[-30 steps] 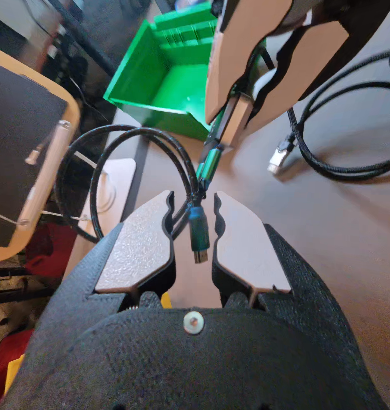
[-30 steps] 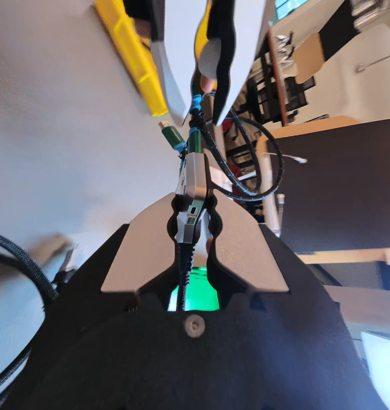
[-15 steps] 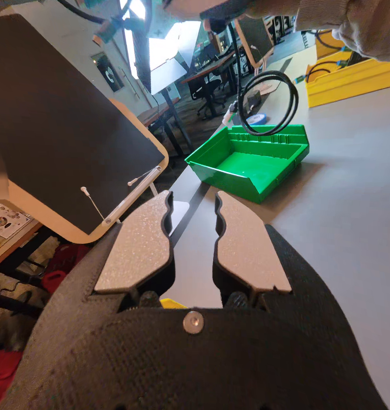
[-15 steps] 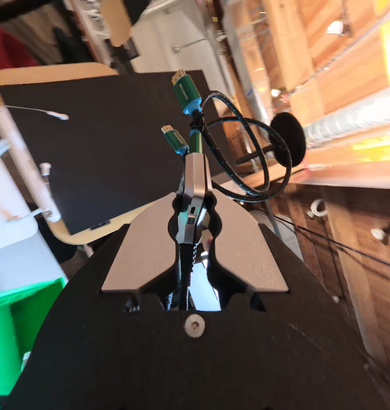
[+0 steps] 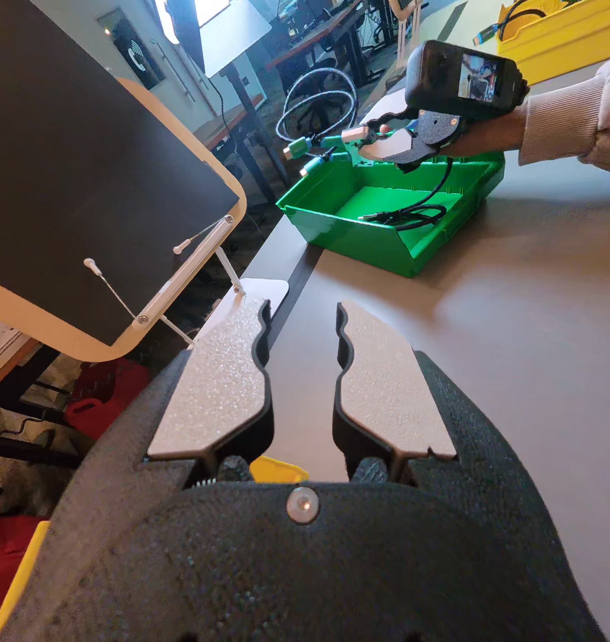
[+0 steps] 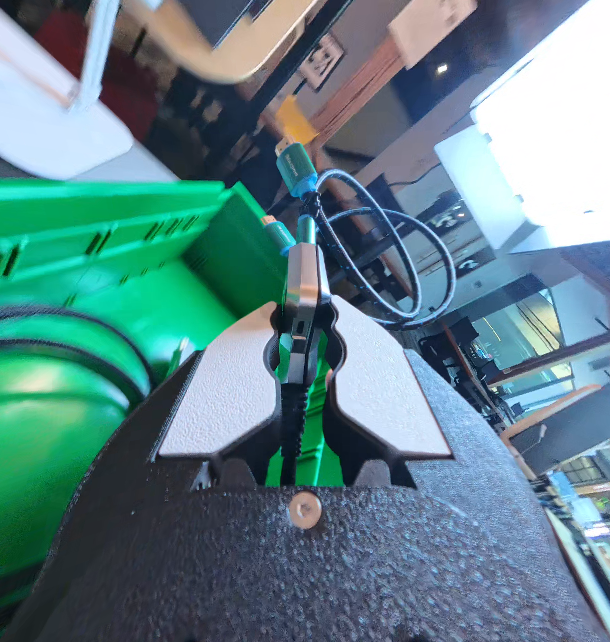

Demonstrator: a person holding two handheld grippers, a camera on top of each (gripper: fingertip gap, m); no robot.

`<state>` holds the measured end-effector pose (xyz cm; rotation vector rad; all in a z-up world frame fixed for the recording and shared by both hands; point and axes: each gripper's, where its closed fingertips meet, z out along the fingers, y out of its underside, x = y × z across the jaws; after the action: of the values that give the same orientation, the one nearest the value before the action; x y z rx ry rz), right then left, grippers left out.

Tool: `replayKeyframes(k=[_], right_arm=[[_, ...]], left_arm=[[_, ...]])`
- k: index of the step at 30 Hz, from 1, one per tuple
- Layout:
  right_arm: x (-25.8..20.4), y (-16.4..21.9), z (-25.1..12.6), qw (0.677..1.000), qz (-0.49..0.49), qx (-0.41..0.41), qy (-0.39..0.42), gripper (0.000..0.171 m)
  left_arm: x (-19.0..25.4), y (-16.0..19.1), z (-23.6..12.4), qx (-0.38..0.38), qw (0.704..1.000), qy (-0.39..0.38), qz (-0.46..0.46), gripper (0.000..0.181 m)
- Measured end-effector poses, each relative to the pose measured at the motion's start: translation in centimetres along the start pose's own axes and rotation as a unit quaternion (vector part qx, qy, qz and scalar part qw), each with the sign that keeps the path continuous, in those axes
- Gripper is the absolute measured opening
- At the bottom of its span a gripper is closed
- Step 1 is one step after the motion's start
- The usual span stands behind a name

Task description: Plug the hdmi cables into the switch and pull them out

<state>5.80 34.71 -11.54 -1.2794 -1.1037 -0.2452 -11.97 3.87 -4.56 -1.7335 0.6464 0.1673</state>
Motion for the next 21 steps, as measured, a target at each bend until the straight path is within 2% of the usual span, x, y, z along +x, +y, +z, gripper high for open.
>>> replayKeyframes(k=[5, 8, 11, 13, 16, 19, 21], right_arm=[[-5.8, 4.0, 0.1, 0.977, -0.102, -0.121, -0.139, 0.025], [-8.5, 5.3, -0.3, 0.940, -0.142, -0.190, -0.246, 0.034], [-8.6, 4.6, -0.4, 0.926, -0.135, -0.210, -0.282, 0.043], [-8.0, 2.5, -1.2, 0.934, -0.080, -0.187, -0.295, 0.053], [-5.5, -2.4, -3.4, 0.959, 0.013, -0.079, -0.270, 0.052], [-3.9, -6.0, -7.7, 0.955, 0.084, 0.028, -0.283, 0.049], [-4.1, -6.2, -10.8, 0.948, 0.077, 0.055, -0.304, 0.047]], left_arm=[[1.1, 0.1, 0.5, -0.017, 1.000, 0.009, 0.009, 0.037], [1.3, 0.7, 0.4, -0.037, 0.999, 0.019, -0.010, 0.039], [0.6, 2.2, 0.1, -0.064, 0.998, 0.013, -0.022, 0.042], [-0.2, 3.9, -0.4, -0.097, 0.995, 0.005, -0.025, 0.046], [-1.0, 7.1, -1.8, -0.165, 0.986, 0.012, -0.018, 0.052], [-1.2, 10.9, -3.9, -0.247, 0.968, 0.033, -0.033, 0.054], [-1.1, 14.3, -5.7, -0.322, 0.945, 0.040, -0.035, 0.056]])
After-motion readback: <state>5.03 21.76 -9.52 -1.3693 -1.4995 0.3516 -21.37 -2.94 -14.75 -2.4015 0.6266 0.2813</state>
